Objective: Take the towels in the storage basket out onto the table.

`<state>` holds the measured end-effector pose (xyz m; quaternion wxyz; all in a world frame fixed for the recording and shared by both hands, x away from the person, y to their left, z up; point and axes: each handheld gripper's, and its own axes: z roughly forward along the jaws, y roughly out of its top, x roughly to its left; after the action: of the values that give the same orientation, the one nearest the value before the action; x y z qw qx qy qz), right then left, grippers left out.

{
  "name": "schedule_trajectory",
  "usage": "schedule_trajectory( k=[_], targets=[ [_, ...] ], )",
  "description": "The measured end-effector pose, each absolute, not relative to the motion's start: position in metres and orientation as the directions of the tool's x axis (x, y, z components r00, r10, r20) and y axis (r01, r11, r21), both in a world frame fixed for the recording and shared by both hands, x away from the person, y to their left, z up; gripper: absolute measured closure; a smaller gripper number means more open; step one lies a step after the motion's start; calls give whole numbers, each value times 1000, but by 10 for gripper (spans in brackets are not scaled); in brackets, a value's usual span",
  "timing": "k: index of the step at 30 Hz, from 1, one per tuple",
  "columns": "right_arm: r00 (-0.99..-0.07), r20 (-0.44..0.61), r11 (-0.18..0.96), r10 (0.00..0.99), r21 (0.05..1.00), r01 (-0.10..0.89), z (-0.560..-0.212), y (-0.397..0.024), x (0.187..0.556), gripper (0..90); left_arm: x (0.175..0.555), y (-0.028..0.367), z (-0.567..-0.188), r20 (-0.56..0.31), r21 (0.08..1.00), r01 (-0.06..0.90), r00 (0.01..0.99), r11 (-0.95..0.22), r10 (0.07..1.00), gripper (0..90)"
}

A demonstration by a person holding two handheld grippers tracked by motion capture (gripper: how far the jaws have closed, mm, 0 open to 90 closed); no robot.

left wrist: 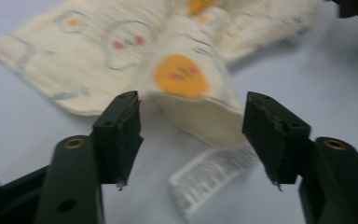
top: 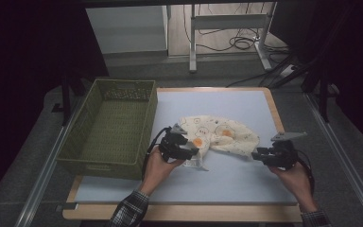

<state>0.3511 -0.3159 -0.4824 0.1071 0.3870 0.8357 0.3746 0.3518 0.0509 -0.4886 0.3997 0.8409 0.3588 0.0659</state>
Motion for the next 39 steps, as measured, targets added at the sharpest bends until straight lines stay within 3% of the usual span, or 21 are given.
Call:
schedule_trajectory(
  k=[2,5,6,8,10,11,13,19,21,25,27,33,39],
  targets=[
    [-683,117,426,721,702,571,-492,-310,350,579,351,42,-495,-168,713,545,743,-440,648,268],
    [-677,128,426,725,690,585,-504,-304,355,576,356,29,-505,-155,702,546,743,-457,651,260],
    [-675,135,421,725,688,590,-508,-302,357,593,358,24,-509,-144,703,542,742,-460,654,304],
    [-679,135,423,722,690,587,-514,-299,360,747,362,21,-513,-155,701,545,746,-461,647,468],
    [-687,133,430,714,691,581,-514,-298,360,852,363,23,-513,-158,714,536,751,-451,642,756],
    [-689,135,426,712,698,576,-510,-298,358,860,361,27,-510,-165,725,532,750,-436,640,840],
    [-696,129,427,706,707,564,-499,-303,351,862,358,38,-501,-188,736,539,744,-409,642,863],
    [-694,120,415,710,724,550,-471,-326,328,861,336,68,-487,-210,732,567,715,-378,667,804],
    [-691,128,420,712,710,565,-472,-332,321,834,333,71,-491,-213,707,587,709,-395,672,725],
    [-663,113,431,740,677,596,-483,-340,316,694,330,75,-501,-153,687,596,678,-416,719,506],
    [-643,109,410,758,687,600,-483,-347,313,672,328,78,-501,-151,689,595,677,-414,720,470],
    [-660,127,409,741,693,593,-479,-349,301,683,310,73,-503,-160,698,557,733,-450,661,486],
    [-698,91,475,710,671,570,-503,-334,294,671,297,67,-522,-160,667,556,757,-496,633,480]
  ],
)
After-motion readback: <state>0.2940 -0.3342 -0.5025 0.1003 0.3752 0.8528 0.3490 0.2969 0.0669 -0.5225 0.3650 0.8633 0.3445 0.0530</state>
